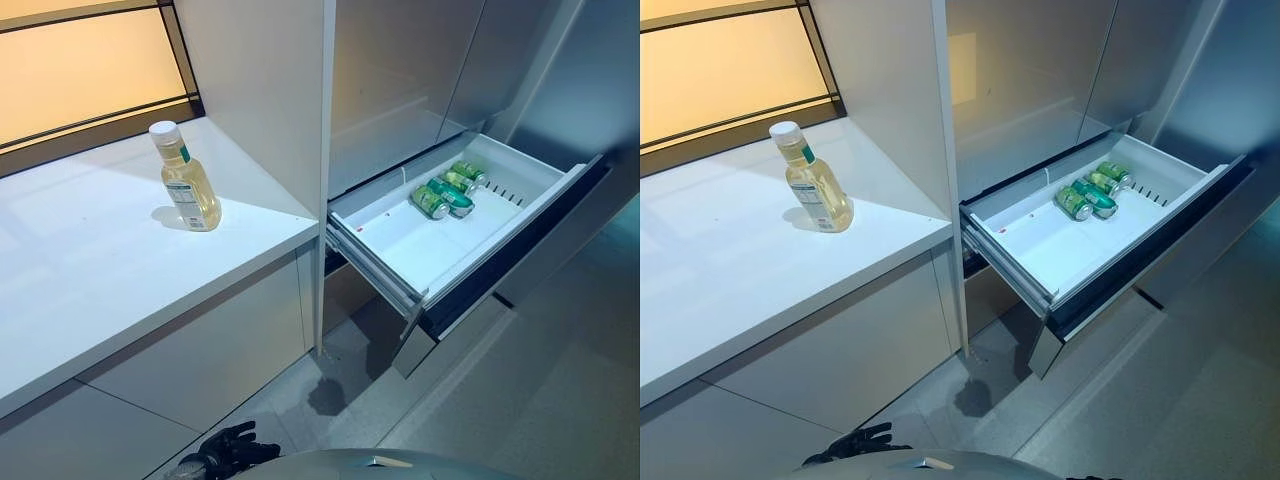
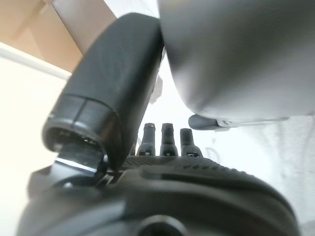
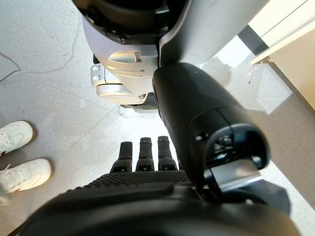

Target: Put drinks into fridge and close the fridge

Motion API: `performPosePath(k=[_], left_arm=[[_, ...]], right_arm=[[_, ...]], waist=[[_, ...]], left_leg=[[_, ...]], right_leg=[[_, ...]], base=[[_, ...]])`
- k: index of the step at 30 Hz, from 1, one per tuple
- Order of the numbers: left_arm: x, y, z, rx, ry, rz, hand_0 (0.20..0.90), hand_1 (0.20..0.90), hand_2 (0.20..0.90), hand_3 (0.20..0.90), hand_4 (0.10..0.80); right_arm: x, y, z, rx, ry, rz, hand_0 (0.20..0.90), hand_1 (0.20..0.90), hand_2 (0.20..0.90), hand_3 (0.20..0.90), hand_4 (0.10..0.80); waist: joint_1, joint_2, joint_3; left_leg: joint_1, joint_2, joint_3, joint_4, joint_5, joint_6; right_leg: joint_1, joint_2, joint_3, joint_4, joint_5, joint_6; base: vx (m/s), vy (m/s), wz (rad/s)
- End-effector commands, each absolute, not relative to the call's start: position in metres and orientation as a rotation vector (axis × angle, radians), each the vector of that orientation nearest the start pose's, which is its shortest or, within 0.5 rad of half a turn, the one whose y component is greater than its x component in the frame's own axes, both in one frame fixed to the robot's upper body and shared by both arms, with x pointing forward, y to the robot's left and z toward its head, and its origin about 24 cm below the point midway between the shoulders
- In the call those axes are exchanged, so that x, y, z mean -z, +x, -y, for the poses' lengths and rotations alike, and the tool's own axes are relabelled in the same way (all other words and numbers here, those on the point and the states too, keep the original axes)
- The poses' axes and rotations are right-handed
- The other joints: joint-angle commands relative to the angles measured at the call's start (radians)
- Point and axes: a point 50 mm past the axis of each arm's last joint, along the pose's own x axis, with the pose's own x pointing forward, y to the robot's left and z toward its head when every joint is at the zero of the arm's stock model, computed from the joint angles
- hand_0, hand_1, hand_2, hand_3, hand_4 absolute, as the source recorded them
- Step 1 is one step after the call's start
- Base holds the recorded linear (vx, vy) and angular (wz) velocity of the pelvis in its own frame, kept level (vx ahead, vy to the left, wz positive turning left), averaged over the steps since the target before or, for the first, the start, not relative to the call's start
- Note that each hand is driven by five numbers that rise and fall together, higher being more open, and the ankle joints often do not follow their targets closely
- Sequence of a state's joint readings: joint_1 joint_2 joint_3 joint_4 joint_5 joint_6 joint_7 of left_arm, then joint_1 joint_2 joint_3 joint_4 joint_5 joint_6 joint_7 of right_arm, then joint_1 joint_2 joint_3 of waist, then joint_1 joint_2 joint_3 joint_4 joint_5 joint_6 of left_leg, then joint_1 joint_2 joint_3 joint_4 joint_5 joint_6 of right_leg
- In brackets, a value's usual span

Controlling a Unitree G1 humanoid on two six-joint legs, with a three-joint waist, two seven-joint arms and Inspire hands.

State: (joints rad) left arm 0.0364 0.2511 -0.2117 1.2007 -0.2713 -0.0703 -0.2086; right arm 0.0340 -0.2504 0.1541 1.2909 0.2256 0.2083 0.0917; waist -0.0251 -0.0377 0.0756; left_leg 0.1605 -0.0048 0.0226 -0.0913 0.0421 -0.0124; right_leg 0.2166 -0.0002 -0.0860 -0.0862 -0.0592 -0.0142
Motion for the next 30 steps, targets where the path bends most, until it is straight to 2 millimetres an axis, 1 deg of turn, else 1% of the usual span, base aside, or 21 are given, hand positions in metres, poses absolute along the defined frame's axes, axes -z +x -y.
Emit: performPosePath(k=[1,2,4,8,10,11,13,14,19,24,26,27,28,30], left_arm=[[0.146,0.137,-0.196,0.253,0.109,-0.934,0.9,0.9,0.9,0.9,0.8],[0.144,0.141,-0.195,0.27,0.134,-0.908,0.9,0.9,0.9,0.9,0.8],[0.133,0.161,-0.187,0.373,0.274,-0.788,0.9,0.9,0.9,0.9,0.8],[0.118,0.181,-0.177,0.483,0.45,-0.65,0.9,0.9,0.9,0.9,0.8],[0.101,0.202,-0.17,0.552,0.561,-0.539,0.9,0.9,0.9,0.9,0.8],[0.094,0.21,-0.167,0.574,0.573,-0.506,0.9,0.9,0.9,0.9,0.8],[0.081,0.224,-0.161,0.586,0.582,-0.44,0.9,0.9,0.9,0.9,0.8],[0.068,0.234,-0.157,0.612,0.569,-0.395,0.9,0.9,0.9,0.9,0.8],[0.036,0.256,-0.146,0.694,0.603,-0.27,0.9,0.9,0.9,0.9,0.8],[0.004,0.273,-0.136,0.716,0.57,-0.145,0.9,0.9,0.9,0.9,0.8],[-0.004,0.276,-0.132,0.723,0.55,-0.11,0.9,0.9,0.9,0.9,0.8],[-0.014,0.279,-0.128,0.736,0.521,-0.079,0.9,0.9,0.9,0.9,0.8],[-0.018,0.28,-0.126,0.747,0.496,-0.068,0.9,0.9,0.9,0.9,0.8],[-0.031,0.28,-0.118,0.826,0.359,-0.06,0.9,0.9,0.9,0.9,0.8]], right_arm=[[0.169,0.056,0.231,0.092,-0.028,-1.497,0.9,0.9,0.9,0.9,0.8],[0.169,0.057,0.232,0.09,-0.03,-1.496,0.9,0.9,0.9,0.9,0.8],[0.168,0.06,0.233,0.086,-0.035,-1.488,0.9,0.9,0.9,0.9,0.8],[0.166,0.063,0.237,0.069,-0.054,-1.487,0.9,0.9,0.9,0.9,0.8],[0.165,0.065,0.24,0.057,-0.074,-1.48,0.9,0.9,0.9,0.9,0.8],[0.165,0.066,0.241,0.051,-0.082,-1.479,0.9,0.9,0.9,0.9,0.8],[0.164,0.067,0.243,0.045,-0.093,-1.476,0.9,0.9,0.9,0.9,0.8],[0.163,0.067,0.245,0.042,-0.097,-1.475,0.9,0.9,0.9,0.9,0.8],[0.162,0.067,0.249,0.042,-0.108,-1.479,0.9,0.9,0.9,0.9,0.8],[0.163,0.065,0.247,0.046,-0.114,-1.478,0.9,0.9,0.9,0.9,0.8],[0.164,0.065,0.246,0.046,-0.117,-1.478,0.9,0.9,0.9,0.9,0.8],[0.165,0.063,0.246,0.05,-0.117,-1.48,0.9,0.9,0.9,0.9,0.8],[0.165,0.062,0.245,0.05,-0.117,-1.48,0.9,0.9,0.9,0.9,0.8],[0.166,0.061,0.243,0.054,-0.116,-1.481,0.9,0.9,0.9,0.9,0.8]], waist=[[0.01,0.013,0.014],[0.01,0.013,0.015],[0.007,0.015,0.017],[-0.002,0.02,0.017],[-0.012,0.024,0.019],[-0.014,0.025,0.02],[-0.019,0.028,0.019],[-0.02,0.03,0.019],[-0.024,0.035,0.014],[-0.024,0.041,0.013],[-0.023,0.042,0.013],[-0.021,0.044,0.01],[-0.02,0.045,0.009],[-0.017,0.046,0.009]], left_leg=[[0.001,-0.031,-0.003,0.01,-0.092,0.037],[0.001,-0.031,-0.002,0.01,-0.092,0.037],[0.001,-0.029,0.001,0.009,-0.092,0.036],[0.0,-0.026,0.008,0.008,-0.092,0.035],[0.0,-0.025,0.01,0.007,-0.091,0.033],[0.0,-0.025,0.011,0.006,-0.091,0.033],[-0.001,-0.025,0.012,0.006,-0.09,0.034],[-0.003,-0.025,0.013,0.006,-0.09,0.034],[-0.005,-0.025,0.014,0.006,-0.089,0.037],[-0.006,-0.03,0.007,0.004,-0.091,0.042],[-0.006,-0.031,0.004,0.004,-0.092,0.043],[-0.006,-0.032,0.001,0.004,-0.094,0.044],[-0.006,-0.032,0.0,0.004,-0.094,0.044],[-0.006,-0.033,-0.005,0.004,-0.094,0.044]], right_leg=[[-0.089,-0.021,-0.007,0.051,0.051,0.081],[-0.089,-0.021,-0.006,0.052,0.051,0.081],[-0.091,-0.021,-0.004,0.053,0.052,0.083],[-0.097,-0.019,0.002,0.056,0.052,0.086],[-0.1,-0.019,0.007,0.058,0.052,0.089],[-0.101,-0.018,0.009,0.058,0.053,0.09],[-0.103,-0.018,0.011,0.058,0.054,0.092],[-0.104,-0.019,0.011,0.057,0.055,0.093],[-0.106,-0.02,0.01,0.056,0.057,0.094],[-0.104,-0.022,0.01,0.05,0.057,0.094],[-0.102,-0.022,0.009,0.048,0.057,0.093],[-0.099,-0.022,0.007,0.044,0.056,0.093],[-0.098,-0.023,0.007,0.043,0.055,0.093],[-0.096,-0.023,0.005,0.042,0.056,0.093]], base=[[0.0,0.0,0.0],[0.0,0.0,0.0],[0.0,0.0,0.0],[-0.007,0.005,-0.01],[-0.032,0.025,-0.05],[-0.028,0.027,-0.08],[-0.018,0.022,-0.06],[0.0,0.0,0.0],[0.0,0.0,0.0],[0.0,0.0,0.0],[0.0,0.0,0.0],[0.0,0.0,0.0],[0.0,0.0,0.0],[-0.009,0.005,0.05]])
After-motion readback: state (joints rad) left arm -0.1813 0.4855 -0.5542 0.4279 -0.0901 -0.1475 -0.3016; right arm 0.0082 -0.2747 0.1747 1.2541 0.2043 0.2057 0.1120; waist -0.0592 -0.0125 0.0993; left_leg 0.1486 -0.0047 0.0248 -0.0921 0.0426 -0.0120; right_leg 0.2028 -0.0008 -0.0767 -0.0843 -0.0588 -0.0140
